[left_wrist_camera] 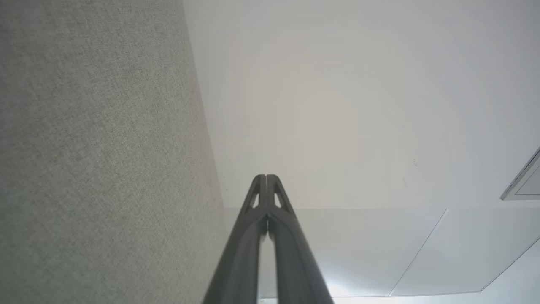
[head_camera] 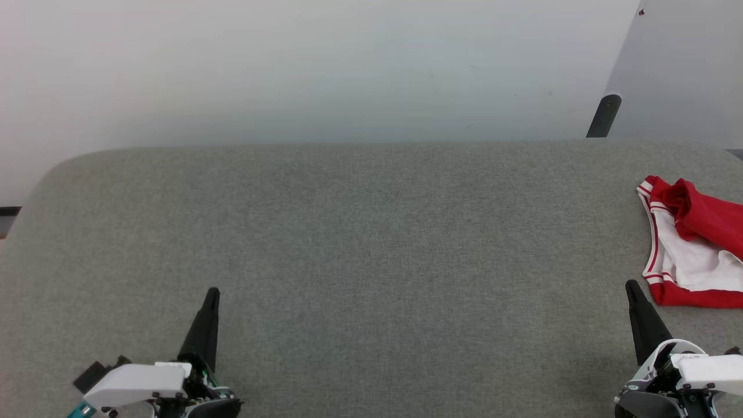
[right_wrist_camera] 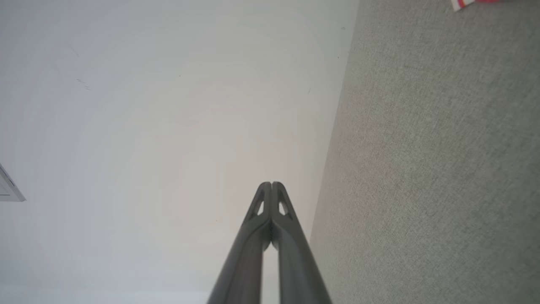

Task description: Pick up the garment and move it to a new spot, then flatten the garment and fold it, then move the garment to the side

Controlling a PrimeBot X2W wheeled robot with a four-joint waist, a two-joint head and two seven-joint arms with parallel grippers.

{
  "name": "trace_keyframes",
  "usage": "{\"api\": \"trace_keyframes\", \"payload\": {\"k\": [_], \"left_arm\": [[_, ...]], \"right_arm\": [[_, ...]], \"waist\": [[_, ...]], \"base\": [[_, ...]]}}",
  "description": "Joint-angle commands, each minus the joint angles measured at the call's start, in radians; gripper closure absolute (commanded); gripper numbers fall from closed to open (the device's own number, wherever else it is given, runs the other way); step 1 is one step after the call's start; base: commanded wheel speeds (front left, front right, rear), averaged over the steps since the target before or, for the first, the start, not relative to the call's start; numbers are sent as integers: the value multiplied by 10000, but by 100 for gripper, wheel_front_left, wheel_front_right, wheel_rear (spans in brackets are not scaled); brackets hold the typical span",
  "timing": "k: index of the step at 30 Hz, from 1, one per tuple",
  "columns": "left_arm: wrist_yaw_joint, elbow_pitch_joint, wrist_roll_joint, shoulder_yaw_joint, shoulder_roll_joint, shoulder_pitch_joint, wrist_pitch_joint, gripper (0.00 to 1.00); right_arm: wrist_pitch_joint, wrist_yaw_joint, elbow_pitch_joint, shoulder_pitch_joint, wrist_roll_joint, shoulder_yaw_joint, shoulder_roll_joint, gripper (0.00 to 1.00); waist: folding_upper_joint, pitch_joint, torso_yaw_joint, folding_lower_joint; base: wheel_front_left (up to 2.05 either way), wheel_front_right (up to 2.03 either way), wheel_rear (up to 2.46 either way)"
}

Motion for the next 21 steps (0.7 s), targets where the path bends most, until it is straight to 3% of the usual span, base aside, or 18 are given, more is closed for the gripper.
{"api": "trace_keyframes", "payload": {"k": [1,21], "left_arm": [[-57,9,-20,30,-8,-96,22,100],[-57,9,-17,32,-9,-97,25,100]], "right_arm": [[13,4,2,-35,36,0,36,100],[12,4,2,-35,37,1,34,100]], "waist": [[0,0,0,0],[0,0,0,0]], "base": [[0,0,0],[0,0,0]]}}
